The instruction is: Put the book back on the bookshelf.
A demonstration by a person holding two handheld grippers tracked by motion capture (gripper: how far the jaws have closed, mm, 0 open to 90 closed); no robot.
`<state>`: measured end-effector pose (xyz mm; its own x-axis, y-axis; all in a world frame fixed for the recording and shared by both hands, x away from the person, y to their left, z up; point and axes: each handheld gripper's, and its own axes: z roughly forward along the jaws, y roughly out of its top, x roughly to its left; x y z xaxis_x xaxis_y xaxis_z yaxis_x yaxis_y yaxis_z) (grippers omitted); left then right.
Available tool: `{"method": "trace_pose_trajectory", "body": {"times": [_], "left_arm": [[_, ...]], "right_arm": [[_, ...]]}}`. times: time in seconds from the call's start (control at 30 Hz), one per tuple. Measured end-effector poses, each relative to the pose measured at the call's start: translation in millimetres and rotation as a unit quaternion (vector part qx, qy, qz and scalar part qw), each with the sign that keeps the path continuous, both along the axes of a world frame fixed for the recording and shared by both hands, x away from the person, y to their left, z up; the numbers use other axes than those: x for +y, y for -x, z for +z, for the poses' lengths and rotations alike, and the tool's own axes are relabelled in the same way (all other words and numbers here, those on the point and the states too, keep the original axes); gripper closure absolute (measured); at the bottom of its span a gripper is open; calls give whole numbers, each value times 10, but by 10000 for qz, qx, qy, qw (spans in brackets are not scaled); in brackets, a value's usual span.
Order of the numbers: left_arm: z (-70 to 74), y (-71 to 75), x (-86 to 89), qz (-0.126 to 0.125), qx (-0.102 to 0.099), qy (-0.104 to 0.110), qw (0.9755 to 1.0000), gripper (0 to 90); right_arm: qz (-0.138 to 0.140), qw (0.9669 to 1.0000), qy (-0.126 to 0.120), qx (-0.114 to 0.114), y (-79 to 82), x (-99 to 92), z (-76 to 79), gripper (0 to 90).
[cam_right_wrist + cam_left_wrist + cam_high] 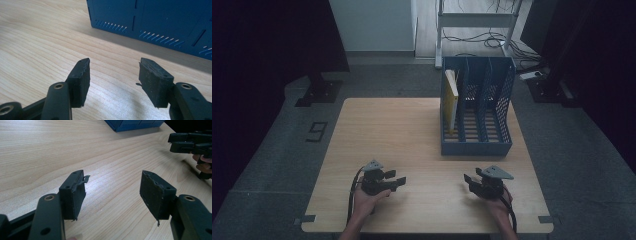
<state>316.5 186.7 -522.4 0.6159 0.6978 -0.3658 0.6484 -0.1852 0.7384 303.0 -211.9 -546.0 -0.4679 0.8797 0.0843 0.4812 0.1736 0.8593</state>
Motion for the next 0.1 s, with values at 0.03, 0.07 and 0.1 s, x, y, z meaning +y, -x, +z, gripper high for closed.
{"method": "trace_pose_trajectory", "body": {"times": [0.03, 0.07, 0.1], "left_arm": [[-3, -2, -2, -2, 7, -8, 10000, 369], [-9, -5, -6, -5, 11, -20, 10000, 369], [-9, -6, -6, -8, 12, -19, 10000, 369]], "right_arm": [[0, 10000, -1, 1, 3, -2, 0, 413], [-13, 10000, 11, -9, 5, -8, 1, 411], [-24, 10000, 2, -8, 2, -10, 1, 411]]}}
